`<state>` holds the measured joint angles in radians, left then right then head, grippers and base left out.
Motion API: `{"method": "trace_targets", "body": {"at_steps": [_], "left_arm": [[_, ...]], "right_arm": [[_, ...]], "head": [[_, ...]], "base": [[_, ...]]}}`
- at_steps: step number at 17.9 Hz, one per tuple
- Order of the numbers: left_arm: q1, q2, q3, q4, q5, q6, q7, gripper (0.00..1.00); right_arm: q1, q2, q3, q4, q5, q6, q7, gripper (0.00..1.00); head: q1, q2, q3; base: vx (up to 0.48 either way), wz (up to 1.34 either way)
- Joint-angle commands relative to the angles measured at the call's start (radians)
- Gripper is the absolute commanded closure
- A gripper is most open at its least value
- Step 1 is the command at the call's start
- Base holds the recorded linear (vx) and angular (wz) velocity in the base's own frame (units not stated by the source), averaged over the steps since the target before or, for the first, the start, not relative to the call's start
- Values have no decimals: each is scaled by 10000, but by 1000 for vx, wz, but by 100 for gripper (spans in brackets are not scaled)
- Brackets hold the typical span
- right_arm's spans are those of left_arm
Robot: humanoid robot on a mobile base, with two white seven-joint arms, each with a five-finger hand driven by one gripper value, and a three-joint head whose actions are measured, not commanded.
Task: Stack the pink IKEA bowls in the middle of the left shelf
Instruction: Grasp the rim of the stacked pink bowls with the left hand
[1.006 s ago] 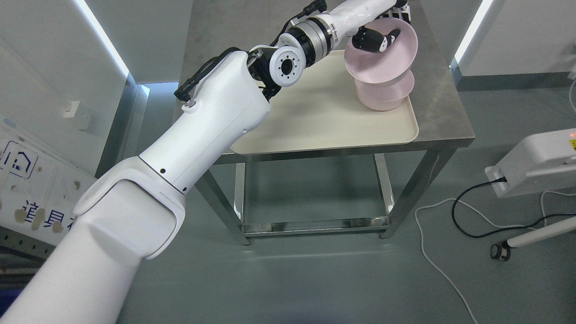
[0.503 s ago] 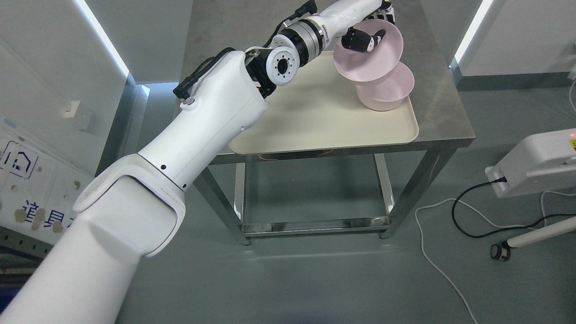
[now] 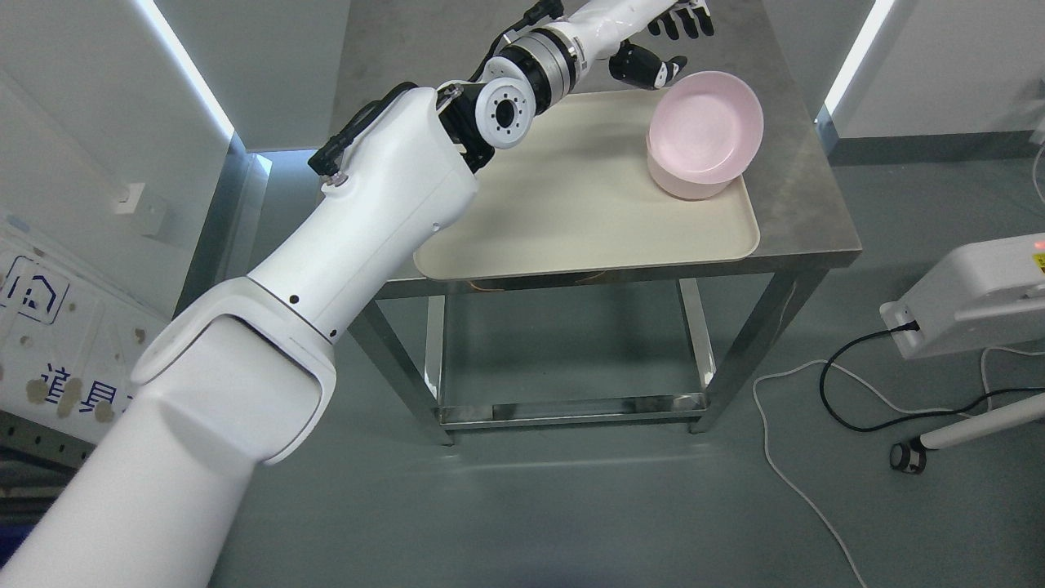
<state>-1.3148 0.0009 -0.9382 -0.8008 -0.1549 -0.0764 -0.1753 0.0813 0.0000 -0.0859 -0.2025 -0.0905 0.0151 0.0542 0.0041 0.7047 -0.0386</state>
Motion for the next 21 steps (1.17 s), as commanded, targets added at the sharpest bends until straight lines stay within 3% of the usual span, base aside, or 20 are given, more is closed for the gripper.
{"method": "trace_targets", "body": {"at_steps": [1, 5, 8, 14, 21], "left_arm": [[185, 166, 1108, -257, 76, -278, -607, 46], [1411, 166, 3257, -2112, 444, -432, -1698, 33], [2023, 166, 3247, -2606, 445, -661, -1653, 20], [2762, 166, 1853, -2607, 261, -709, -1729, 20], [2778, 166, 1268, -2070, -2606, -251, -1745, 23]], "right_arm": [[0, -174, 0, 0, 0, 2, 71, 0], [0, -174, 0, 0, 0, 2, 71, 0], [0, -174, 0, 0, 0, 2, 71, 0], [0, -174, 0, 0, 0, 2, 71, 0], [0, -174, 0, 0, 0, 2, 71, 0]], "head": [[0, 0, 0], [0, 0, 0], [0, 0, 0], [0, 0, 0], [0, 0, 0]], "base": [[0, 0], [0, 0], [0, 0], [0, 0], [0, 0]]}}
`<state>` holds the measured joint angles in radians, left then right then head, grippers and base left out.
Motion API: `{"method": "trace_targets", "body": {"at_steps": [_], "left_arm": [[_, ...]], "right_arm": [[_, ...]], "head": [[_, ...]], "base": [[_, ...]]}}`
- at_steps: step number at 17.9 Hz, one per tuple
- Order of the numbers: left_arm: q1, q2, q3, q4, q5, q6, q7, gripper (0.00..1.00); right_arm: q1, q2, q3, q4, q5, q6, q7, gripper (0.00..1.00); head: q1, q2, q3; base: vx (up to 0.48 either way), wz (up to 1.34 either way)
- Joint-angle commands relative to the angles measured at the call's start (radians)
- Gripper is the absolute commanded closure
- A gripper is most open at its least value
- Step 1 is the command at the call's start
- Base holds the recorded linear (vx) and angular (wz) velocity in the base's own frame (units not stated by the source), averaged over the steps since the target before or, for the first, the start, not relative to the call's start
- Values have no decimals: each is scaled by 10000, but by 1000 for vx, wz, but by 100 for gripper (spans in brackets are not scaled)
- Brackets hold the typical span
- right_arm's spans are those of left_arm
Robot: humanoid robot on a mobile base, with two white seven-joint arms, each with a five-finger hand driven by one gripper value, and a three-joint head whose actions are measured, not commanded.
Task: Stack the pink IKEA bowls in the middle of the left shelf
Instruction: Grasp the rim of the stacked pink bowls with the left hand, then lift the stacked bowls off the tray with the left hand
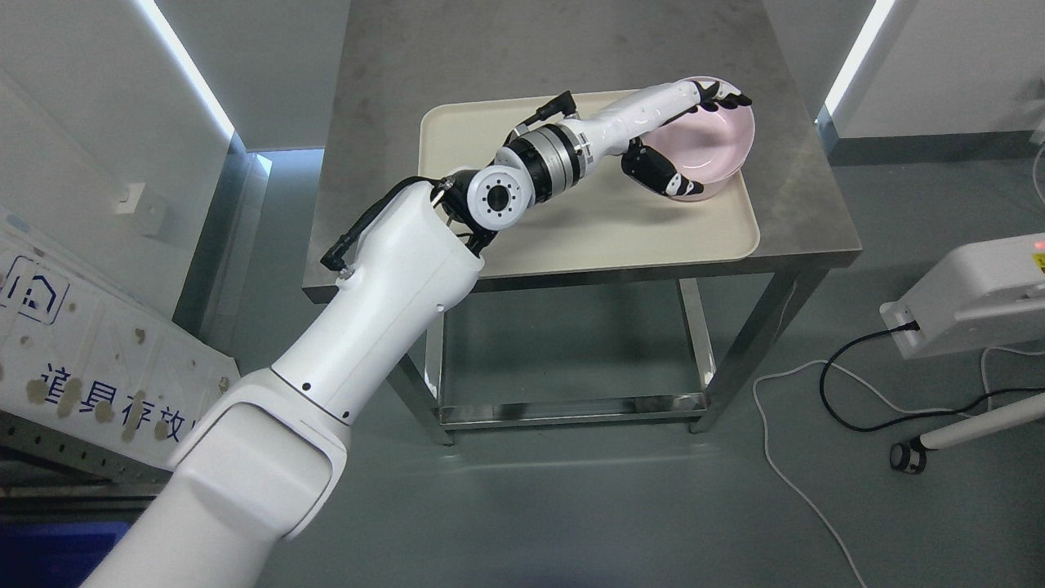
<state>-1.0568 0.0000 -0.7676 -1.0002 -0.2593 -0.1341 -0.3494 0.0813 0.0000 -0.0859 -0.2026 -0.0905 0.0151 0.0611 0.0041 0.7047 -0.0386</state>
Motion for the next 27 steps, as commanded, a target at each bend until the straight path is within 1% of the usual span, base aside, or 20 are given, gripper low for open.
{"method": "trace_targets", "body": {"at_steps": [1, 3, 5, 7, 11, 12, 15, 16, 17, 18, 20, 22, 25, 27], "left_arm": [[184, 174, -561, -61, -1640, 481, 12, 24], [153, 174, -883, 0, -1671, 665, 73, 30], [137, 174, -899, 1, -1762, 697, 89, 41], [122, 174, -884, 16, -2328, 682, 74, 47], [122, 174, -747, 16, -2377, 590, 348, 61], [122, 174, -594, 16, -2377, 453, 471, 68], [137, 174, 111, 62, -2377, -420, 488, 91], [137, 174, 356, 153, -2377, -620, 488, 97], [137, 174, 662, 200, -2377, -774, 472, 99], [137, 174, 908, 200, -2362, -943, 472, 99], [259, 174, 1414, 200, -2346, -1783, 442, 100], [474, 174, 2073, 124, -2346, -2338, 335, 100], [658, 174, 3422, -44, -2316, -3303, -139, 99], [979, 174, 4403, -686, -2300, -3811, -523, 99]], "right_arm": [[0, -175, 0, 1, 0, 2, 3, 0], [0, -175, 0, 1, 0, 2, -13, 0], [0, -175, 0, -14, 0, 2, 2, 0], [0, -175, 0, 1, 0, 2, -13, 0], [0, -175, 0, 1, 0, 2, 3, 0], [0, -175, 0, 1, 0, 2, -13, 0], [0, -175, 0, 1, 0, 2, 3, 0], [0, -175, 0, 1, 0, 2, 3, 0], [0, -175, 0, 1, 0, 2, -13, 0], [0, -175, 0, 1, 0, 2, -13, 0], [0, -175, 0, 1, 0, 2, 2, 0], [0, -175, 0, 1, 0, 2, 2, 0], [0, -175, 0, 1, 0, 2, 3, 0], [0, -175, 0, 1, 0, 2, 3, 0]], "head": [[0, 0, 0], [0, 0, 0], [0, 0, 0], [0, 0, 0], [0, 0, 0], [0, 0, 0], [0, 0, 0], [0, 0, 0], [0, 0, 0], [0, 0, 0], [0, 0, 0], [0, 0, 0], [0, 0, 0], [0, 0, 0]], "base": [[0, 0], [0, 0], [0, 0], [0, 0], [0, 0], [0, 0], [0, 0], [0, 0], [0, 0], [0, 0], [0, 0], [0, 0], [0, 0], [0, 0]]}}
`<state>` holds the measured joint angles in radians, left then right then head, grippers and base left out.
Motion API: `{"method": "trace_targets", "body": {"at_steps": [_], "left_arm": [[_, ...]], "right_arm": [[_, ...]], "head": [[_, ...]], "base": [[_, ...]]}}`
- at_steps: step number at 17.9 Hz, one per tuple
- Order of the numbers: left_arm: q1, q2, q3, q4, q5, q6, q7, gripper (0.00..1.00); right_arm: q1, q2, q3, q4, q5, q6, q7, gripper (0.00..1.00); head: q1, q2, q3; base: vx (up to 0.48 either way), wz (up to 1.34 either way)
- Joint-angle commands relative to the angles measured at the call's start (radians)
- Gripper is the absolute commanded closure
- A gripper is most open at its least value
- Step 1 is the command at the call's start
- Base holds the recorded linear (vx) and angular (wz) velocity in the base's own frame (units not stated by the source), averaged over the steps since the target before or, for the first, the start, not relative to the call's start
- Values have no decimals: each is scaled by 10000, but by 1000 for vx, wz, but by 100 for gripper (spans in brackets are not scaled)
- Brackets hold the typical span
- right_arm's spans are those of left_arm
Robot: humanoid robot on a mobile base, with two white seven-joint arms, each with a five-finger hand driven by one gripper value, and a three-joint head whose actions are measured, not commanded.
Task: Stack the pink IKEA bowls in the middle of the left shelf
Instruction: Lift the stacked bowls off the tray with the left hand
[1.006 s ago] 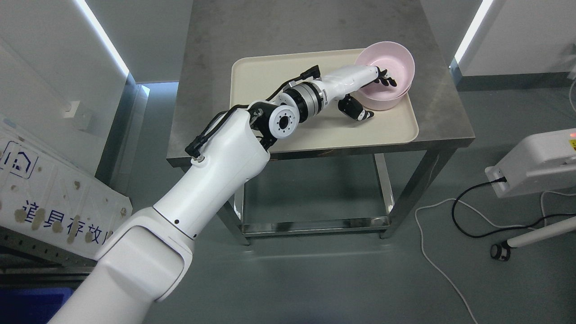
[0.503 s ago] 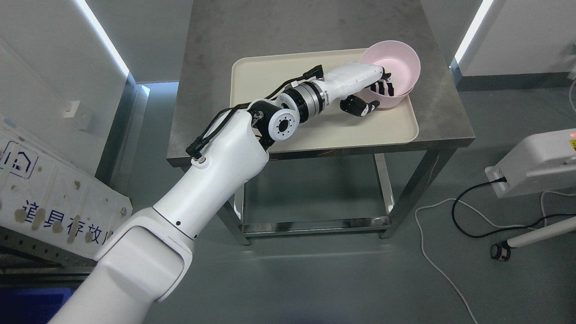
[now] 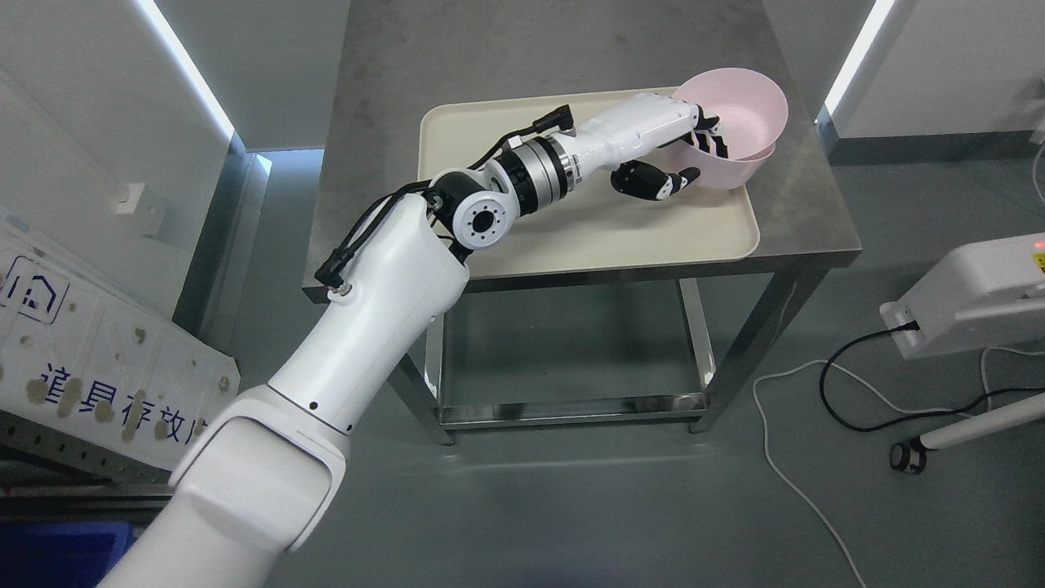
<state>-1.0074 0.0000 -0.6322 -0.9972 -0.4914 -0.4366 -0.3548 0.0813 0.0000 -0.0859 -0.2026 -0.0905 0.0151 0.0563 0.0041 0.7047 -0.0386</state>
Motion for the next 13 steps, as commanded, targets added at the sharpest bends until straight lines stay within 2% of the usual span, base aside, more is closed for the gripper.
{"method": "trace_targets", "body": {"at_steps": [1, 4, 8, 10, 13], "left_arm": [[897, 175, 3616, -1312, 36, -1077, -820, 99], [2171, 175, 4541, -3000, 67, -1723, -1742, 99], [3567, 175, 5354, -4766, 98, -2199, -1897, 99], [4059, 175, 5569, -5213, 143, -2322, -1898, 99], [4474, 175, 5999, -5382, 265, -3057, -2218, 99]], "right_arm": [[0, -175, 0, 1, 0, 3, 51, 0], [0, -175, 0, 1, 0, 3, 51, 0], [0, -175, 0, 1, 0, 3, 51, 0], [0, -175, 0, 1, 0, 3, 51, 0], [0, -175, 0, 1, 0, 3, 50, 0]], "head": [[0, 0, 0], [0, 0, 0], [0, 0, 0], [0, 0, 0], [0, 0, 0]], "base": [[0, 0], [0, 0], [1, -13], [5, 0], [-3, -36]]}}
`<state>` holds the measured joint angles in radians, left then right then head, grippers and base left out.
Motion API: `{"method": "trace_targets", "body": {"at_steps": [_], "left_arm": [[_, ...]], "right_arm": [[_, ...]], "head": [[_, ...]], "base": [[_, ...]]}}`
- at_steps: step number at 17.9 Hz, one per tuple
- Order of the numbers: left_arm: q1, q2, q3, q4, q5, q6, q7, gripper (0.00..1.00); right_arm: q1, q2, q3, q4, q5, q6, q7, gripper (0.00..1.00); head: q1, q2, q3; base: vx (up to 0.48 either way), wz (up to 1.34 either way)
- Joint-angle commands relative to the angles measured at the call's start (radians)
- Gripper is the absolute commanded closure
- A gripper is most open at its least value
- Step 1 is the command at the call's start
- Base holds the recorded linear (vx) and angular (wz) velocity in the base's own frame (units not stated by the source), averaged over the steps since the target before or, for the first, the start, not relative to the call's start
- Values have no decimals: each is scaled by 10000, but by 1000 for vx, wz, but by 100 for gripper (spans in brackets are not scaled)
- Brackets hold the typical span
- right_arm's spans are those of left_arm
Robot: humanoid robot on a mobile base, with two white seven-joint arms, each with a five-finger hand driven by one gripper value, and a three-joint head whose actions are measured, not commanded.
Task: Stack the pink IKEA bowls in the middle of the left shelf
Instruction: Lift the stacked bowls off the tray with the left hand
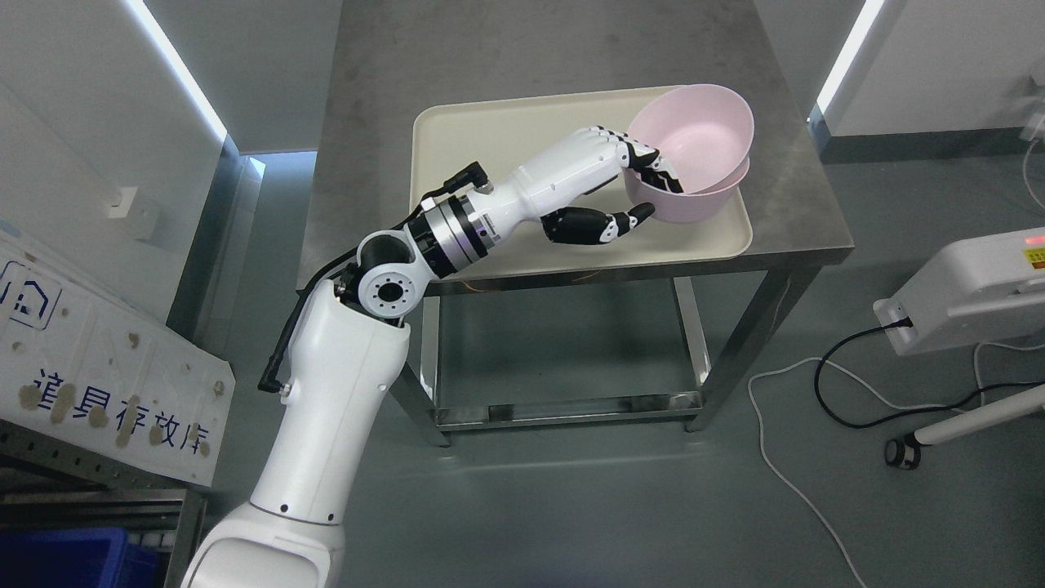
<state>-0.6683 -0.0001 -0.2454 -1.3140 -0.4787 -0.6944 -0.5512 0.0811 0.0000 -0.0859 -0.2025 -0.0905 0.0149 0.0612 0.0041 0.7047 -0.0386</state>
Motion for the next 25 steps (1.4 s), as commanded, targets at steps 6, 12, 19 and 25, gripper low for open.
{"method": "trace_targets", "body": {"at_steps": [6, 12, 19, 25], "left_arm": [[1497, 175, 2208, -2675, 553, -649, -347, 99], [1682, 175, 2270, -2752, 584, -664, -332, 99], [1682, 175, 2377, -2951, 630, -649, -317, 99], [1667, 175, 2362, -3135, 829, -634, -332, 99]], "right_arm": [[2, -174, 0, 0, 0, 4, 2, 0], [2, -174, 0, 0, 0, 4, -13, 0], [2, -174, 0, 0, 0, 4, 2, 0], [2, -174, 0, 0, 0, 4, 2, 0]], "head": [[0, 0, 0], [0, 0, 0], [0, 0, 0], [0, 0, 0]], "base": [[-31, 1], [-158, -10], [-191, -166], [-246, -199]]}}
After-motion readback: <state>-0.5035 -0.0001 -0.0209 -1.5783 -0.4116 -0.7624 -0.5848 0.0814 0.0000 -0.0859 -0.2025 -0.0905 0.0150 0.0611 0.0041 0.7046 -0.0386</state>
